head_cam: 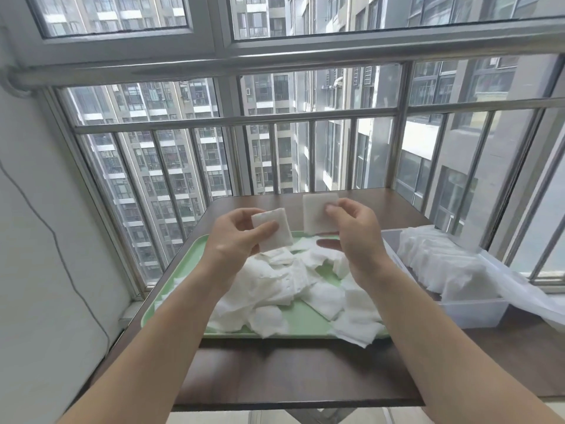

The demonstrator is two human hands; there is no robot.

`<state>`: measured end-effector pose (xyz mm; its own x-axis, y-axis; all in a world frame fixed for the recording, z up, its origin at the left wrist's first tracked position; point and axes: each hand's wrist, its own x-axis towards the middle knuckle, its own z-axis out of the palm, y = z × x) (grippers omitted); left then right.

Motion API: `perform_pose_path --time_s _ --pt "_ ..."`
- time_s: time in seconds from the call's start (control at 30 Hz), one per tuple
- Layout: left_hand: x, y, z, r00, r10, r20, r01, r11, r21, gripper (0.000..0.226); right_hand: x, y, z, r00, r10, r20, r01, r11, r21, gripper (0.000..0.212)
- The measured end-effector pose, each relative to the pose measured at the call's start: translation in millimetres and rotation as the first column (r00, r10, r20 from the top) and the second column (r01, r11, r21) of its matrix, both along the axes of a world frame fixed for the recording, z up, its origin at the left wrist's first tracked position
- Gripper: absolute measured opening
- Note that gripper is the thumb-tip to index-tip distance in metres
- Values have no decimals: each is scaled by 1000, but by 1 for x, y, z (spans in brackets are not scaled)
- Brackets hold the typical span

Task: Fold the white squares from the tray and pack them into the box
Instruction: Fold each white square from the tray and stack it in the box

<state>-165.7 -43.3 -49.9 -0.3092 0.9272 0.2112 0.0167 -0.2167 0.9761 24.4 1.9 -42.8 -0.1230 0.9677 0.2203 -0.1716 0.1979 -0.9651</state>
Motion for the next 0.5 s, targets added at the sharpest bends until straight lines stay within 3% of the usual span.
perform_pose_path --time_s 0.07,0.13,0.23,0.5 --pt "3 -2 1 998 -29 64 30 999 -20 28 3 -1 6 999 36 -28 -35 998 46 13" --pt "8 -4 3 993 -61 97 63 998 -25 28 4 -5 9 984 175 -18 -174 983 53 12" --pt "16 -7 5 987 -100 128 103 995 -17 34 3 -10 10 941 328 88 -331 943 23 26" --pt "21 -18 12 984 -124 125 126 992 -6 9 -3 -18 15 943 278 181 -281 960 -9 28"
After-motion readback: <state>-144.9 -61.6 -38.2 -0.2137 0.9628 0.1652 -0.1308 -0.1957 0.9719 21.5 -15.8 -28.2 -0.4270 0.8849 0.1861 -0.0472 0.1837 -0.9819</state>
